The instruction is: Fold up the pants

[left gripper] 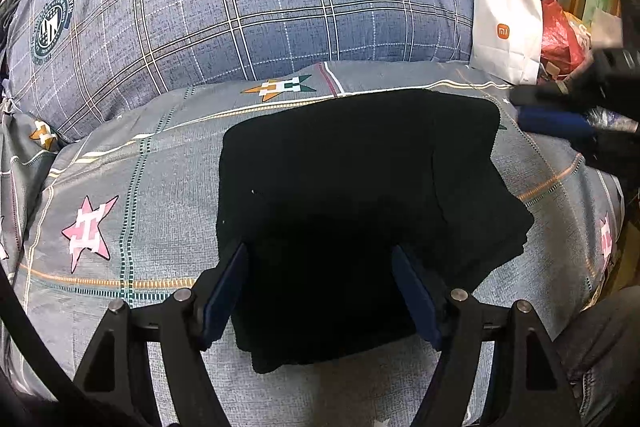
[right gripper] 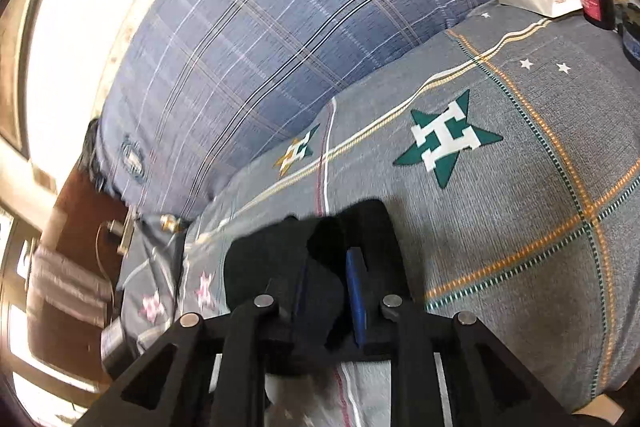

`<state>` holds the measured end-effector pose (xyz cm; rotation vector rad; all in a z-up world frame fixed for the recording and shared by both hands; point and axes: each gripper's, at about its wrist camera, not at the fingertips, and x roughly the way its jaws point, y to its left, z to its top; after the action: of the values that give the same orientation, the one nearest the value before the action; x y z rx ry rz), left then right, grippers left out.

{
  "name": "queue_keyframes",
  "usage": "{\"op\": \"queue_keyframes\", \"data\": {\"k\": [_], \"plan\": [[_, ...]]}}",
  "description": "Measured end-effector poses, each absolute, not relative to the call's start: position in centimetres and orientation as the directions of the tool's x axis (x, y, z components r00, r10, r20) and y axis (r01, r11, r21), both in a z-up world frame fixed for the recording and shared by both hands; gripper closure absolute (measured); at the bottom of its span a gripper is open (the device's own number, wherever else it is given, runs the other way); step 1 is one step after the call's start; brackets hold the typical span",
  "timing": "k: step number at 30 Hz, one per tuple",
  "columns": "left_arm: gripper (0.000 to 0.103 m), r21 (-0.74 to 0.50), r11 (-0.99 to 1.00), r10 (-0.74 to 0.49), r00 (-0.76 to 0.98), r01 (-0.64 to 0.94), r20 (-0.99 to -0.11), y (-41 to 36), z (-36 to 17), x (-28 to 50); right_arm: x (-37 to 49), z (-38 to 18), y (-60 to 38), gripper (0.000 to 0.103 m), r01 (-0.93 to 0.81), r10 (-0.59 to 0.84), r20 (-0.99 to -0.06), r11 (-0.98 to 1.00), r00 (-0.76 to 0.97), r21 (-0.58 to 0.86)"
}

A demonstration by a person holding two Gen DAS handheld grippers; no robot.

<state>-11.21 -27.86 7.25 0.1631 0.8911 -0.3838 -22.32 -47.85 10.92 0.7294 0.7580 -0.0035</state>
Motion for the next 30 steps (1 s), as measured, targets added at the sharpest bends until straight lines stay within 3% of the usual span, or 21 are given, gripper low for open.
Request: {"op": "queue_keyframes", "data": {"k": [1,3,6,8,10,11,12,15,18,20,24,30], "plan": [[0.028,-0.025,0.919,-0.261,0.562,0.392,-0.785,-27.8,7.2,-11.1,-21.6,11.1,-47.7,0.073,0.246,0.254,-0.628,0.764,0.735,0.596],[0.028,-0.035,0.92,-0.266,0.555,0.391,-0.788,-27.7,7.4,-11.0,-20.4,10.8,-47.4,0.029,0.252,0.245,-0.651,0.781,0.719,0.572],[0.028,-0.037,0.919,-0.266,0.548,0.393,-0.793,-27.9,7.4,-11.0,-18.7,10.9,-46.6,0.029,0.237,0.224,-0.665,0.816,0.713,0.528],[0.028,-0.038,0.919,-0.265,0.545,0.392,-0.795,-28.0,7.3,-10.9,-17.1,10.3,-45.5,0.031,0.257,0.157,-0.746,0.877,0.647,0.407],[0.028,-0.037,0.917,-0.267,0.543,0.396,-0.796,-28.1,7.3,-11.0,-15.9,8.8,-44.7,0.037,0.301,0.067,-0.821,0.911,0.568,0.283],[0.028,-0.034,0.915,-0.268,0.543,0.402,-0.796,-28.2,7.4,-11.0,-15.3,7.8,-44.7,0.048,0.327,0.023,-0.846,0.916,0.533,0.231],[0.028,-0.021,0.913,-0.262,0.546,0.407,-0.796,-28.5,7.3,-11.2,-15.0,7.2,-45.0,0.048,0.35,-0.007,-0.854,0.914,0.521,0.206],[0.028,0.036,0.909,-0.223,0.559,0.414,-0.798,-29.3,7.3,-11.5,-14.4,6.4,-46.4,0.048,0.387,0.019,-0.86,0.888,0.51,0.249],[0.028,-0.013,0.905,-0.261,0.531,0.425,-0.806,-28.3,7.9,-11.5,-15.6,7.6,-46.9,0.048,0.387,0.073,-0.842,0.865,0.535,0.321],[0.027,-0.123,0.903,-0.337,0.502,0.411,-0.796,-26.5,8.7,-11.4,-17.7,9.3,-48.1,0.047,0.348,0.143,-0.772,0.831,0.62,0.433],[0.023,-0.375,0.876,-0.477,0.438,0.302,-0.762,-22.5,9.6,-9.3,-21.3,11.3,-51.1,0.021,0.306,0.222,-0.649,0.741,0.727,0.597],[0.022,-0.53,0.834,-0.55,0.303,0.154,-0.778,-20.8,6.7,-4.8,-20.7,7.7,-52.8,0.02,0.333,0.383,-0.666,0.642,0.64,0.69]]}}
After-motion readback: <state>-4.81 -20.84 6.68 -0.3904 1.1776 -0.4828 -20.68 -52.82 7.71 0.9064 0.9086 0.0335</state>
